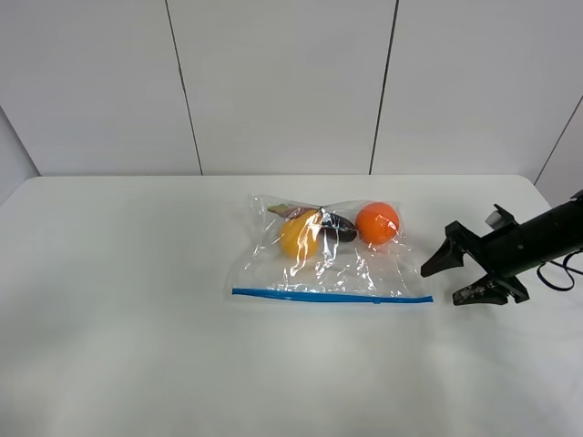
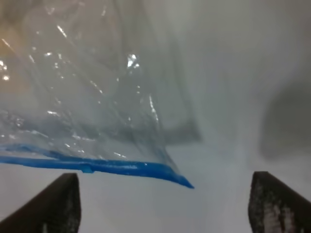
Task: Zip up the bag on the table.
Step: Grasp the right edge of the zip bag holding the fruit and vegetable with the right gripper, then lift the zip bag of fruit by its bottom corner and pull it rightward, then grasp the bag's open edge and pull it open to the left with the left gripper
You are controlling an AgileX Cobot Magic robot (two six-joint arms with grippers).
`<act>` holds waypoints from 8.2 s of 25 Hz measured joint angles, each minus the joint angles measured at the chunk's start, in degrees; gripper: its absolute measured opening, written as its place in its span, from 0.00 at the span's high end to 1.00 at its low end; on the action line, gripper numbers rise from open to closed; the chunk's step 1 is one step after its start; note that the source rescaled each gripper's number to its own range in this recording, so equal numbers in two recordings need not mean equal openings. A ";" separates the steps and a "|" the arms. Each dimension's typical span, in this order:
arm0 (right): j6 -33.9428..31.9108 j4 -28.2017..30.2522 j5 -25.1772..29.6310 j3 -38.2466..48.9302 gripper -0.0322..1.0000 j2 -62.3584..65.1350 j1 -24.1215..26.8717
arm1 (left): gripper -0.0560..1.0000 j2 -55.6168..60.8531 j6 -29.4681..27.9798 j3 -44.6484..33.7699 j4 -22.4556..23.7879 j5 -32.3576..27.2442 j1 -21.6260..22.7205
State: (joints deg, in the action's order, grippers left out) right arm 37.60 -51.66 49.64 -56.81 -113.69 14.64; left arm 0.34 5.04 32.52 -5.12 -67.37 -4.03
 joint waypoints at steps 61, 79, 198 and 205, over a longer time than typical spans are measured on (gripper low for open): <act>16.46 -16.34 15.65 -0.95 0.97 5.56 0.58 | 0.00 0.00 0.00 0.00 0.00 0.00 0.00; 17.37 -16.85 15.64 -0.95 0.97 5.71 0.58 | 0.00 0.00 0.00 0.75 0.00 0.24 0.00; 18.28 -17.56 16.70 -0.95 0.97 5.76 0.58 | 0.00 -124.89 20.94 61.95 -3.38 42.50 -40.61; 18.28 -18.05 16.70 -0.95 0.97 5.76 0.58 | 0.03 -124.89 20.38 61.96 -3.38 42.58 -40.61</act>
State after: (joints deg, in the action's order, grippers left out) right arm 55.88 -69.71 66.33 -57.76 -107.93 15.22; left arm -124.55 25.42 94.47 -8.49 -24.79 -44.64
